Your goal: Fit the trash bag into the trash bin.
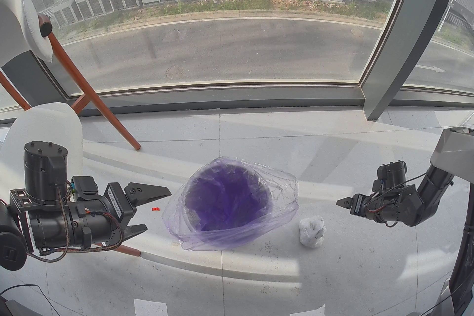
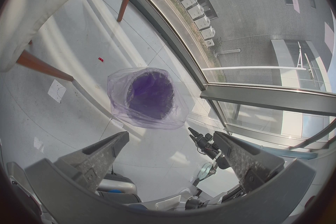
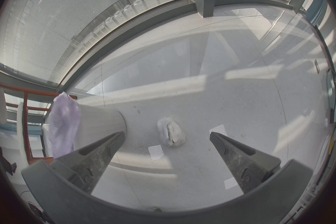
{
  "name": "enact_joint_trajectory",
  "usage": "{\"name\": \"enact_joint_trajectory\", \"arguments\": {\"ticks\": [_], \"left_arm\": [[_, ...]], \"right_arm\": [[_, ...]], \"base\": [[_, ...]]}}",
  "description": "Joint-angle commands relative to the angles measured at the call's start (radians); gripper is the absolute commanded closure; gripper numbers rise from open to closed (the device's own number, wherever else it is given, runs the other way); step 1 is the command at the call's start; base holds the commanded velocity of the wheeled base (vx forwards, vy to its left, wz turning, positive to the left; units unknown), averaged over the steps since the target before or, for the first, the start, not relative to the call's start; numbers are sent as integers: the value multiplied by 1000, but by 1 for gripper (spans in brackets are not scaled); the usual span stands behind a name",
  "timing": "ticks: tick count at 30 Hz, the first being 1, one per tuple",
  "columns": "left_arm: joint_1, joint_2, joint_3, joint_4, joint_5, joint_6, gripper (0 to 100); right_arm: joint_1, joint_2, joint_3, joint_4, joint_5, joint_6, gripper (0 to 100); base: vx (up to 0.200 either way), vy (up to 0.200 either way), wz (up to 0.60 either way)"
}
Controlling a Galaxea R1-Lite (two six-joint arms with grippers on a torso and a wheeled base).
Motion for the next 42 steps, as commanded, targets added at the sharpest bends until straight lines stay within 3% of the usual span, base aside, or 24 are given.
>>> {"name": "enact_joint_trajectory", "arguments": {"ticks": [1,9,17,20,26,30,42], "left_arm": [[3,-3,-12,-16,41,23,0],[43,-3,-3,-50,44,76,0],[77,-3,-8,-50,39,193,0],[77,-2,-14,-51,39,216,0],[77,-2,-12,-51,39,216,0],[77,-2,-8,-51,41,216,0],[77,-2,-9,-51,39,218,0]], "right_arm": [[38,166,-161,-12,-5,-22,0],[69,300,-388,111,-53,-51,0],[84,344,-623,384,-56,-83,0],[82,373,-765,565,-57,-113,0],[76,468,-971,623,-63,-154,0],[75,499,-989,664,-65,-214,0],[44,559,-1103,757,-73,-232,0]], "base": [[0,0,0],[0,0,0],[0,0,0],[0,0,0],[0,0,0],[0,0,0],[0,0,0]]}}
